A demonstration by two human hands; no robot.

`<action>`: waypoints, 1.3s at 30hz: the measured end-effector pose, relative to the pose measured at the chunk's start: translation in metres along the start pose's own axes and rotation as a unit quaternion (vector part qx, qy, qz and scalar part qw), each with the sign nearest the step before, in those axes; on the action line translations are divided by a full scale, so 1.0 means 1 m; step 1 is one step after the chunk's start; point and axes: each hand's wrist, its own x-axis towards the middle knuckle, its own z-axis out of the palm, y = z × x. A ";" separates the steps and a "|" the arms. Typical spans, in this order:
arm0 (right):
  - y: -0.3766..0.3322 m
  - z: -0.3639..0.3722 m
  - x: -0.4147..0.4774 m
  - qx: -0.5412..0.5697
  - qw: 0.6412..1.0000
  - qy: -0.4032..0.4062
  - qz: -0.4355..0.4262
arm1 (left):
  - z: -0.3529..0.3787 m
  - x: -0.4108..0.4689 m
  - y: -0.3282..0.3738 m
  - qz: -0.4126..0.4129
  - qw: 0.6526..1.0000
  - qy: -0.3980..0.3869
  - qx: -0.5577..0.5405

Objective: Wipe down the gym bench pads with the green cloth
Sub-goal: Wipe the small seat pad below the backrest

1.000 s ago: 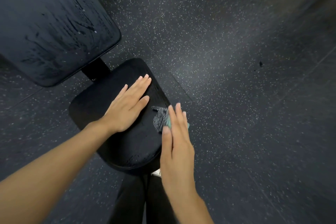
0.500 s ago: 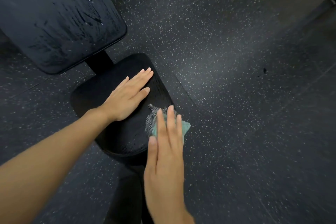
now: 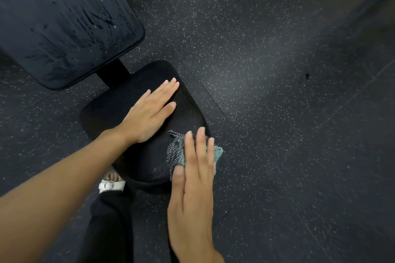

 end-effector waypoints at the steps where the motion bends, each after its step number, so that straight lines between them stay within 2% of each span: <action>1: -0.001 -0.001 0.006 0.010 1.000 0.008 0.012 | 0.000 0.000 -0.001 0.002 1.000 -0.001 0.002; 7: 0.002 -0.004 0.049 0.096 0.988 0.049 0.113 | 0.001 0.002 -0.003 0.016 1.000 -0.017 0.010; 10: -0.001 -0.002 0.043 0.132 0.980 0.077 0.126 | 0.001 -0.001 -0.002 0.030 0.999 -0.023 0.017; 14: -0.009 0.015 0.024 0.114 0.975 0.139 0.130 | -0.002 -0.002 -0.006 0.059 0.997 -0.039 0.025; 17: -0.020 0.032 0.013 0.089 0.967 0.193 0.141 | -0.007 -0.004 -0.012 0.112 0.992 -0.053 0.033; 26: -0.051 0.084 -0.016 0.038 0.940 0.291 0.173 | -0.018 -0.021 -0.027 0.206 0.974 -0.090 0.042; 32: -0.043 0.071 -0.003 0.078 0.934 0.300 0.176 | -0.017 -0.021 -0.031 0.215 0.972 -0.089 0.044; 39: -0.020 0.023 0.047 0.133 0.932 0.235 0.243 | -0.017 -0.023 -0.029 0.214 0.972 -0.087 0.038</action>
